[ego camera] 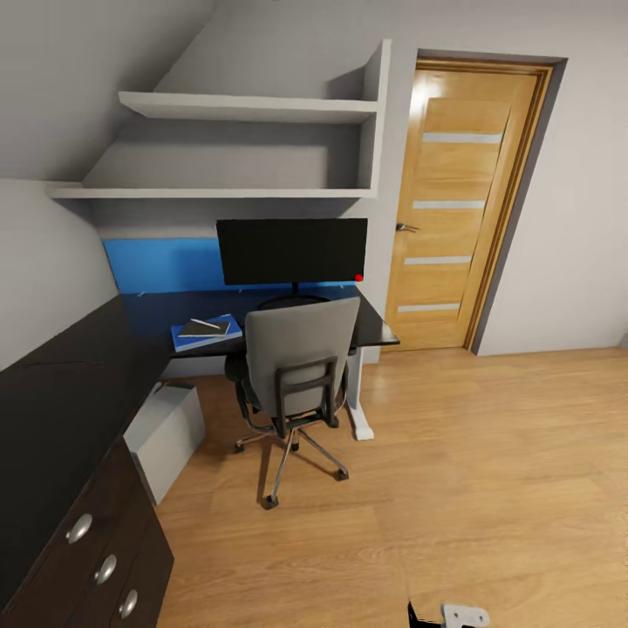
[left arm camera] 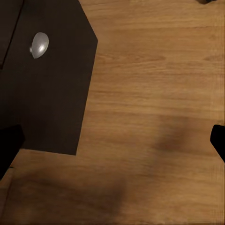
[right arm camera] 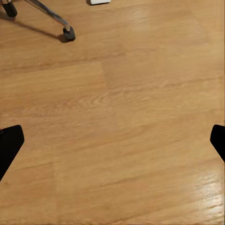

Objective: In the bedroom, organize the workspace by keeping the computer under the desk, ensuring the monitor is on the desk, placing the keyboard on the desk next to the monitor, placing the mouse on the desk next to the keyboard, moving the folder from the swivel chair onto the desk next to the mouse, stacking the notebook on top of the folder with the pen on top of the notebook, and positioning the swivel chair next to the desk.

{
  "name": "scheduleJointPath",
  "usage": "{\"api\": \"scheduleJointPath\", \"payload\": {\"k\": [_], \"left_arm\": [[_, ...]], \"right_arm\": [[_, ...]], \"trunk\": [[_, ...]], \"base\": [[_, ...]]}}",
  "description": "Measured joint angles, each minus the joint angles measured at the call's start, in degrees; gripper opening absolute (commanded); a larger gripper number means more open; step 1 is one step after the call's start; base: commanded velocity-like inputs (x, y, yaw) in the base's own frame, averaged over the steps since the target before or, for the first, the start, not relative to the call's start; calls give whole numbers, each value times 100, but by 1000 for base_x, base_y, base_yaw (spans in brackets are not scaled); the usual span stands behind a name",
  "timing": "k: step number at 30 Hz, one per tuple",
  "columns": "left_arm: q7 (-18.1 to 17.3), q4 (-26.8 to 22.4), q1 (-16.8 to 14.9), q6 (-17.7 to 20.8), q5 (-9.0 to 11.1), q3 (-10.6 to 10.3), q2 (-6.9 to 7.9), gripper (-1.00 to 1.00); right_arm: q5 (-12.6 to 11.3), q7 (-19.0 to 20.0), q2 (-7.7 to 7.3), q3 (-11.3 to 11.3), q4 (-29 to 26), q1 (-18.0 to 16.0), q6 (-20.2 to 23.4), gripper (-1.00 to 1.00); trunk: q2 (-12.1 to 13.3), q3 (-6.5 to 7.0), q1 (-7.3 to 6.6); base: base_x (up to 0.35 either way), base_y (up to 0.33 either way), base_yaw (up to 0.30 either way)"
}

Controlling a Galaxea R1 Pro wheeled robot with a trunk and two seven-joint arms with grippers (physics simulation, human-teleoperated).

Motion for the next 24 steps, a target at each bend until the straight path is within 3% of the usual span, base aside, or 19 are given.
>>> {"api": "scheduleJointPath", "payload": {"k": [12, 17, 24], "left_arm": [[-13, 0, 430, -198, 40, -1, 45, 100], [-44, 0, 454, -189, 40, -4, 71, 100], [-545, 0, 457, -38, 49, 0, 85, 100]], "right_arm": [[1, 0, -14, 1, 0, 130, 2, 100], [1, 0, -16, 1, 0, 130, 2, 100], [1, 0, -16, 1, 0, 129, 2, 100]], "trunk": [[481, 216, -264], [483, 216, -265], [483, 216, -265]], "base": [[-2, 0, 0], [0, 0, 0], [0, 0, 0]]}}
